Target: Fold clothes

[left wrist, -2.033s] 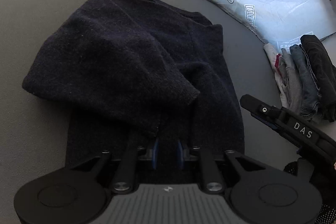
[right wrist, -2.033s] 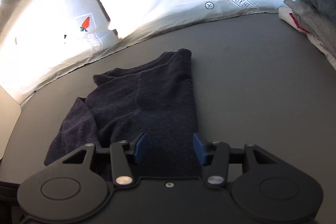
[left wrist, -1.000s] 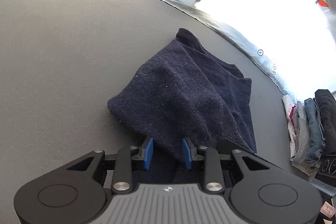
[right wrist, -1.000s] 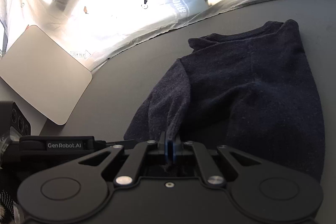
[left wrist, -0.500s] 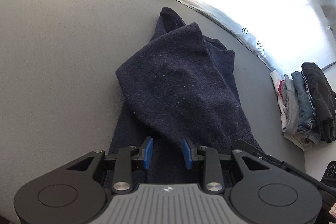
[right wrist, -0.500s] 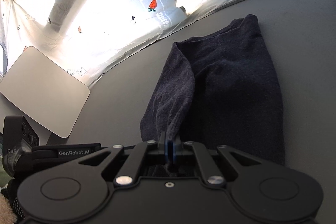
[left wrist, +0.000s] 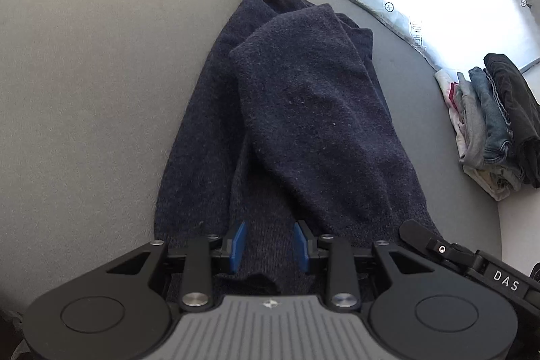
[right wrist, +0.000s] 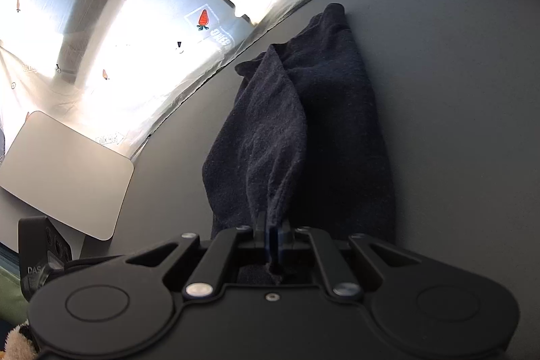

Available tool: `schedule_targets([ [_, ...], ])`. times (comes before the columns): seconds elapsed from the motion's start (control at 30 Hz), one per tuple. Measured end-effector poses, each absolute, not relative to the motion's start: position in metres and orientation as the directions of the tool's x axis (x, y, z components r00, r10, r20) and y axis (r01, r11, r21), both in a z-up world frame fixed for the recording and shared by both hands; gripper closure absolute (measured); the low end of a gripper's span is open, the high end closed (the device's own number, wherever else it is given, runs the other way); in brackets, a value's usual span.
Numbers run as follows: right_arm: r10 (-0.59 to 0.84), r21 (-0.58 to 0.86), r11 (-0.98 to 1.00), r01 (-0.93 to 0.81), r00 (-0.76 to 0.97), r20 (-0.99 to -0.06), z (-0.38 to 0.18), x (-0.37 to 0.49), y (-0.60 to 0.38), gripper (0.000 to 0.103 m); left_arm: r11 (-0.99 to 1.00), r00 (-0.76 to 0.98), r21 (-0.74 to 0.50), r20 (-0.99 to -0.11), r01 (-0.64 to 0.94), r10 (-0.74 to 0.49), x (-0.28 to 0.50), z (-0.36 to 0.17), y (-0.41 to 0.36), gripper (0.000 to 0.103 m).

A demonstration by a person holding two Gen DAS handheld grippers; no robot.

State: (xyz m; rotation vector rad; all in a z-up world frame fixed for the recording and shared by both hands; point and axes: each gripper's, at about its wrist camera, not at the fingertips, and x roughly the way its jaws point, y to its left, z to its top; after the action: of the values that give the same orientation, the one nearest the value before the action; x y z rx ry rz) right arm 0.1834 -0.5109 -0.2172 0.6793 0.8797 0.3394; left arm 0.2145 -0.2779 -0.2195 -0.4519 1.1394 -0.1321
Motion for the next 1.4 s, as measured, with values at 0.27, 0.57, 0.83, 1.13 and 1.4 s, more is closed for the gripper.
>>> schedule_targets([
  [0.27,0.498,0.662,0.745,0.085,0.588,-0.637,-0.233,0.169,-0.522,0.098,0.923,0.392,-0.37,-0.869,-0.106,-0.303,0.207,-0.223,-0.278,0.065],
  [0.57,0.392,0.574,0.806,0.141,0.599,-0.698,-0.234,0.163,-0.531,0.074,0.948,0.413,-0.298,-0.882,-0.112,-0.228,0.206,-0.217,-0.271,0.051],
  [0.83,0.402,0.623,0.761,0.181,0.621,-0.672,-0.243,0.171,-0.545,0.054,0.969,0.442,-0.208,-0.888,-0.134,-0.13,0.215,-0.216,-0.248,0.048],
  [1.13,0.456,0.65,0.74,0.172,0.583,-0.673,-0.264,0.183,-0.535,0.052,0.948,0.368,-0.27,-0.91,-0.17,-0.193,0.207,-0.244,-0.234,0.045],
  [1.4,0.481,0.717,0.657,0.232,0.603,-0.636,-0.277,0.184,-0.543,0.053,0.958,0.36,-0.264,-0.91,-0.116,-0.207,0.207,-0.246,-0.242,0.038],
])
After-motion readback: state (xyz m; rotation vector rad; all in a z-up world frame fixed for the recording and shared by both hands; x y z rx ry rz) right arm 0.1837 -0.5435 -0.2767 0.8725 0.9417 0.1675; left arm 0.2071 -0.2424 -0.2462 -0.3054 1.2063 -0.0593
